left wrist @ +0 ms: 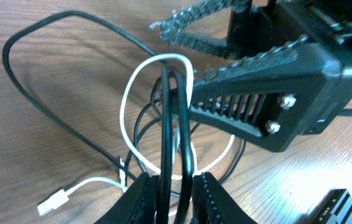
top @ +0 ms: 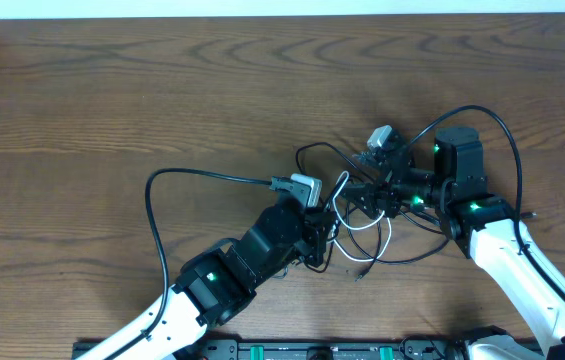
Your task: Untangle cables
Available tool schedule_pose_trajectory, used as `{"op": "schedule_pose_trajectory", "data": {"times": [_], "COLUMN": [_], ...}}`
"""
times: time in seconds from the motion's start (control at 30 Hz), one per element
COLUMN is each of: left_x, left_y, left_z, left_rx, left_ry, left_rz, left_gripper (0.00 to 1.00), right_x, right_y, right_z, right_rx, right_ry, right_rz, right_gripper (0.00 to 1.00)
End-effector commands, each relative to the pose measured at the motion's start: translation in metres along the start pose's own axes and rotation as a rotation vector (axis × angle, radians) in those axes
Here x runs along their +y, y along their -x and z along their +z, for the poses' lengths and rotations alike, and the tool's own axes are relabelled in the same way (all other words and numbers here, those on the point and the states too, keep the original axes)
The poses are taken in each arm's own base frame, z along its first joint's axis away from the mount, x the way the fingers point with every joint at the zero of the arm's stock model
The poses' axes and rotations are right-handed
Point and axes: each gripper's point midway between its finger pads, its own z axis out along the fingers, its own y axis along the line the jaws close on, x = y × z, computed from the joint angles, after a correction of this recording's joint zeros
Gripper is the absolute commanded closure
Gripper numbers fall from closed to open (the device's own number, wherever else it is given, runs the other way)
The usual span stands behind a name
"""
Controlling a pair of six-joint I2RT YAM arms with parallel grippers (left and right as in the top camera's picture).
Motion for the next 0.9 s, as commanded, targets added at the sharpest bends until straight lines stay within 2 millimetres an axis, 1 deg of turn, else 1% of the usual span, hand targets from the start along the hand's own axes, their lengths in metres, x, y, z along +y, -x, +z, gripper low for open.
{"op": "schedule_pose_trajectory", "data": {"times": [0.0,0.07,0.13,0.17,0.23,0.33,0.4,0.47,0.53,0.6,0.67,0.87], "left_x": [0.001,0.002,0.004,0.005,0.007,0.009,0.012,0.018,0.021,0.02,0.021,0.022], "left_y": [0.003,0.002,0.0,-0.002,-0.004,-0.008,-0.011,-0.013,-0.014,-0.014,-0.014,-0.013], "left_z": [-0.003,-0.003,-0.003,-0.003,-0.003,-0.003,-0.003,-0.004,-0.004,-0.004,-0.004,-0.004], "left_rx": [-0.007,-0.002,0.007,0.015,0.026,0.042,0.056,0.06,0.065,0.065,0.065,0.06], "left_ry": [0.013,0.017,0.023,0.027,0.035,0.044,0.056,0.084,0.096,0.095,0.096,0.104], "left_rz": [0.013,0.022,0.051,0.067,0.09,0.127,0.152,0.154,0.154,0.154,0.154,0.154], "left_gripper": [0.76,0.76,0.76,0.76,0.76,0.76,0.76,0.76,0.76,0.76,0.76,0.76], "right_x": [0.006,0.002,-0.008,-0.019,-0.029,-0.029,-0.028,-0.029,-0.031,-0.031,-0.029,-0.027], "right_y": [0.009,0.008,0.006,0.004,0.002,0.002,-0.001,-0.009,-0.022,-0.031,-0.037,-0.038], "right_z": [-0.001,-0.001,-0.001,-0.002,-0.004,-0.004,-0.004,-0.005,-0.006,-0.007,-0.008,-0.008], "right_rx": [-0.02,-0.018,-0.006,0.002,0.002,-0.01,-0.004,0.018,0.058,0.092,0.114,0.119], "right_ry": [0.018,-0.004,-0.063,-0.127,-0.188,-0.185,-0.187,-0.203,-0.234,-0.247,-0.248,-0.239], "right_rz": [-0.025,-0.026,0.007,0.071,0.176,0.302,0.385,0.447,0.51,0.537,0.547,0.57], "right_gripper": [0.18,0.16,0.16,0.18,0.21,0.24,0.24,0.24,0.23,0.23,0.24,0.24]}}
